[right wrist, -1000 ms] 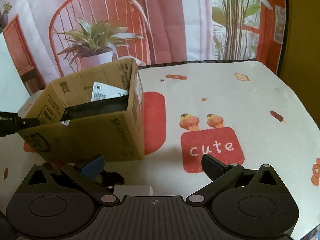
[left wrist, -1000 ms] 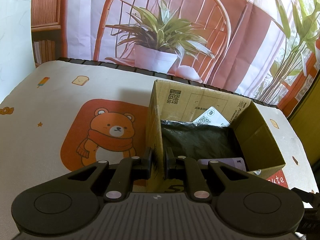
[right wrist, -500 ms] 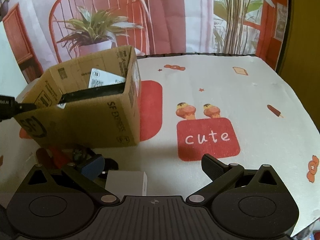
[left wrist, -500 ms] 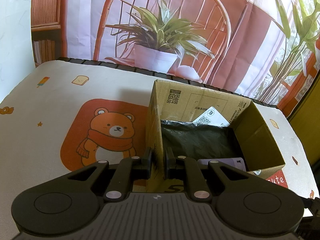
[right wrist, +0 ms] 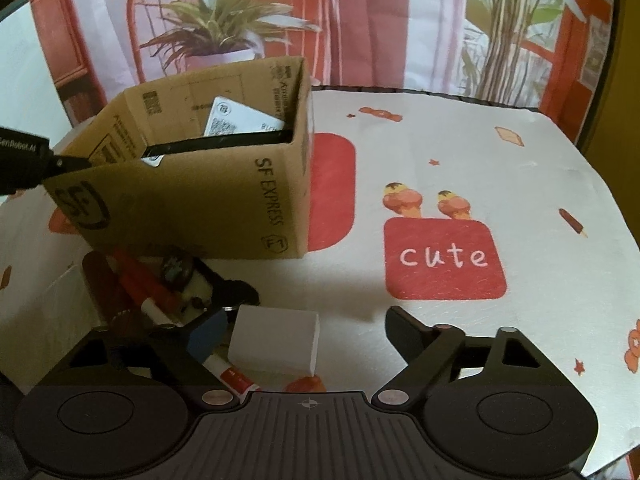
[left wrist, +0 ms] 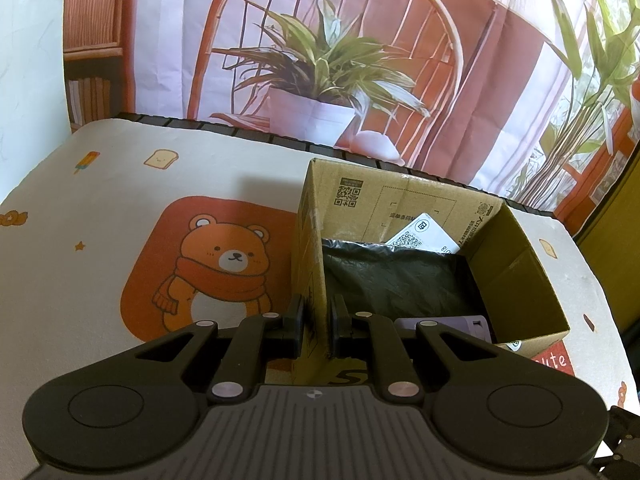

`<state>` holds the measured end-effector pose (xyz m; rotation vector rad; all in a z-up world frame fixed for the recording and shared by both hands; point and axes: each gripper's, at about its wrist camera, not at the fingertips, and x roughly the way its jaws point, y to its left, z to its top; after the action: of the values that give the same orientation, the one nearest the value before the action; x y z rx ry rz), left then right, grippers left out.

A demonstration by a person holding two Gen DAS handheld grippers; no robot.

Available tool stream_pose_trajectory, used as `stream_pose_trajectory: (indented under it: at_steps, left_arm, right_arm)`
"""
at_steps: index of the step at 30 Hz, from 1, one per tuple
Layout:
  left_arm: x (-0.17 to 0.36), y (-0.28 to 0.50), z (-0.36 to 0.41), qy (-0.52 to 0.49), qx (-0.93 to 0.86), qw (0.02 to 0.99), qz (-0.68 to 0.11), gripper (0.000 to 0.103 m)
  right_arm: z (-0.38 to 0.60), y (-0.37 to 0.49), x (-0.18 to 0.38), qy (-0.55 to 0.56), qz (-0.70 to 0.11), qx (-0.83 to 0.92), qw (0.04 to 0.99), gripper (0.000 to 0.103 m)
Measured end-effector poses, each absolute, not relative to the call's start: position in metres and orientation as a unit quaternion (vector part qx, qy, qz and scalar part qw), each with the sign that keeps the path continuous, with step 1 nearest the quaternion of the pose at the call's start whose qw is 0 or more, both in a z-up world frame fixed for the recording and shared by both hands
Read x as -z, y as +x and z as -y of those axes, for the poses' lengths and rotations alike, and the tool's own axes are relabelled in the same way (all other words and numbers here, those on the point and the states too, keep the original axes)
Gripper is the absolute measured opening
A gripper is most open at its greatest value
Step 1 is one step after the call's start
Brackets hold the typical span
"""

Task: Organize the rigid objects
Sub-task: 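Move the right gripper back down to the white block eraser, then close the right gripper on the white block eraser, then lift the white eraser with the right gripper and carry it over the box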

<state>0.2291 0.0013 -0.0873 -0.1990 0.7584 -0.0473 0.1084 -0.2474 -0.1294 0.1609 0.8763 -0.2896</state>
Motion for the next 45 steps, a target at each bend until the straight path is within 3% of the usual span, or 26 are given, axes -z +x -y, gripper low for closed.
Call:
stream_pose_trajectory:
  at_steps: [5, 13, 25, 28, 45]
  left_arm:
    - [0.087, 0.229, -0.001, -0.097, 0.023, 0.924, -0.37, 0.014]
    - [0.087, 0.229, -0.002, -0.097, 0.023, 0.924, -0.37, 0.014]
    - [0.088, 0.228, -0.002, -0.098, 0.024, 0.923, -0.37, 0.014]
    - [0.088, 0.228, -0.002, -0.098, 0.024, 0.924, -0.37, 0.014]
    - [0.088, 0.227, -0.001, -0.099, 0.024, 0.923, -0.371, 0.014]
  right_arm:
    - [0.243, 0.11, 0.131, 0.067, -0.429, 0.127, 0.892, 0.065]
    - [0.238, 0.112, 0.134, 0.06, -0.438, 0.108, 0.89, 0.052]
    - [0.239, 0.112, 0.135, 0.071, -0.439, 0.103, 0.89, 0.05]
    - [0.239, 0.111, 0.134, 0.073, -0.437, 0.101, 0.891, 0.045]
    - [0.264, 0.102, 0.129, 0.106, -0.409, 0.166, 0.891, 0.044]
